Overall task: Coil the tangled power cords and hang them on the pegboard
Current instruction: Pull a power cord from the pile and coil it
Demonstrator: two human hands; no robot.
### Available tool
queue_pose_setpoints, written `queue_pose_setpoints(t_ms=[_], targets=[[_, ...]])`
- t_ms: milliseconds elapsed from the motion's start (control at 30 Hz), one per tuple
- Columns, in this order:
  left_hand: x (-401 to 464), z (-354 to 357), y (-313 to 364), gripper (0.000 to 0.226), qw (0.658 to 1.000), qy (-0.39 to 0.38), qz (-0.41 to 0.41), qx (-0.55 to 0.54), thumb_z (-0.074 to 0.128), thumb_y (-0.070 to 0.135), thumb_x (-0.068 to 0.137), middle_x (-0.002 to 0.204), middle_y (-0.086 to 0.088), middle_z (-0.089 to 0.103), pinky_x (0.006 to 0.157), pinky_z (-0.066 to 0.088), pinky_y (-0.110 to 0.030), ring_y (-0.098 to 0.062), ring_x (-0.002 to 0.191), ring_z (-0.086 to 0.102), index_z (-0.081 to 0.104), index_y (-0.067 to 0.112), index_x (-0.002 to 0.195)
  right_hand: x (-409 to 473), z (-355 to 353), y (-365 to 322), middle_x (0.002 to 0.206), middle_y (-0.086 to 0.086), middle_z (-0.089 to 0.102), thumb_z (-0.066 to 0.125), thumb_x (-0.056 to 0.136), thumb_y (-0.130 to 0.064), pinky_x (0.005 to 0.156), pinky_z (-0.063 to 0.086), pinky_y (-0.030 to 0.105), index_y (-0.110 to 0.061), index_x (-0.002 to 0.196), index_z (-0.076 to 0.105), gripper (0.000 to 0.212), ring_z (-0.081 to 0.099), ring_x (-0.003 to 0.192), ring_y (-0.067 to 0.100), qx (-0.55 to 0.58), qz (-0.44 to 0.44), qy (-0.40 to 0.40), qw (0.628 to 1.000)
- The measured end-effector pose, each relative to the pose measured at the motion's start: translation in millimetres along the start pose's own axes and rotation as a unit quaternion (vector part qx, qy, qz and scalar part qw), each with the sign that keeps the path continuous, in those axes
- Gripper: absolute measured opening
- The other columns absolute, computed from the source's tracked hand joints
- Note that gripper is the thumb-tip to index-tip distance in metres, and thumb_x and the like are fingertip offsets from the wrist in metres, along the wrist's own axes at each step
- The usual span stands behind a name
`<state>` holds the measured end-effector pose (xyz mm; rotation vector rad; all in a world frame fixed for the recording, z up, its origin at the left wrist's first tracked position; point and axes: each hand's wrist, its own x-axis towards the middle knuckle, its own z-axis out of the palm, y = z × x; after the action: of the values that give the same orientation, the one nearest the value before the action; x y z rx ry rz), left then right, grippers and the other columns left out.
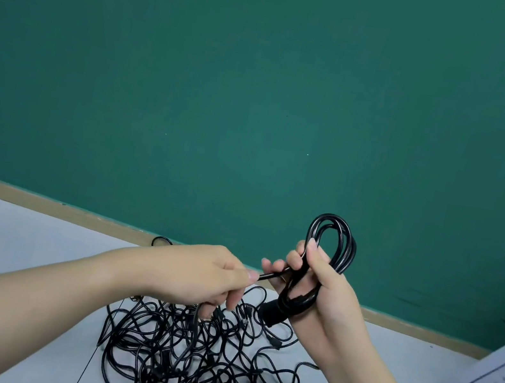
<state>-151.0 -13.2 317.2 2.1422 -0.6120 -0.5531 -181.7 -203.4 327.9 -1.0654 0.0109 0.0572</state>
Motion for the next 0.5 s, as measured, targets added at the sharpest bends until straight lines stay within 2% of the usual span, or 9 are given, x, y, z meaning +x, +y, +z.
queue_pose_setpoints(t_ms=[100,200,400,500], targets=[[-2,3,5,0.058,0.999,-0.028,-0.007,-0.035,0.038,0.053,0.108,0.048,0.006,0.037,0.060,0.053,-0.026,-0.014,0.047,0.043,0.059,0.014,0.071,0,7,1,0.063,-0.003,0.031,0.049,0.105,-0.024,0.063,0.052,0.030,-0.014,0.082,0.048,0.025,0.037,0.050,0.013,0.019,-0.009,0.013,1.000],[-4,5,9,0.066,1.000,-0.008,-0.024,0.017,0.036,0.066,0.103,0.046,0.005,0.039,0.062,0.046,-0.030,-0.018,0.048,0.042,0.055,0.021,0.059,1,10,0,0.066,-0.005,0.019,0.048,0.105,-0.024,0.052,0.037,0.024,-0.015,0.081,0.047,0.025,0.023,0.051,0.010,0.049,-0.015,0.015,0.999],[-8,-2,15,0.070,0.995,0.000,-0.046,0.090,0.032,0.072,0.100,0.050,0.000,0.041,0.049,0.029,-0.025,-0.017,0.044,0.035,0.052,0.019,0.059,6,6,-5,0.066,-0.006,0.017,0.045,0.108,-0.023,0.046,0.031,0.022,-0.015,0.080,0.046,0.029,0.020,0.049,0.009,0.059,-0.022,0.039,0.997],[-11,-10,15,0.069,0.992,0.022,-0.041,0.118,0.034,0.072,0.100,0.053,0.000,0.038,0.050,0.025,-0.028,-0.019,0.047,0.032,0.050,0.019,0.058,9,1,-13,0.064,-0.007,0.019,0.045,0.109,-0.022,0.044,0.031,0.021,-0.015,0.080,0.046,0.030,0.021,0.047,0.008,0.077,-0.033,0.055,0.995]])
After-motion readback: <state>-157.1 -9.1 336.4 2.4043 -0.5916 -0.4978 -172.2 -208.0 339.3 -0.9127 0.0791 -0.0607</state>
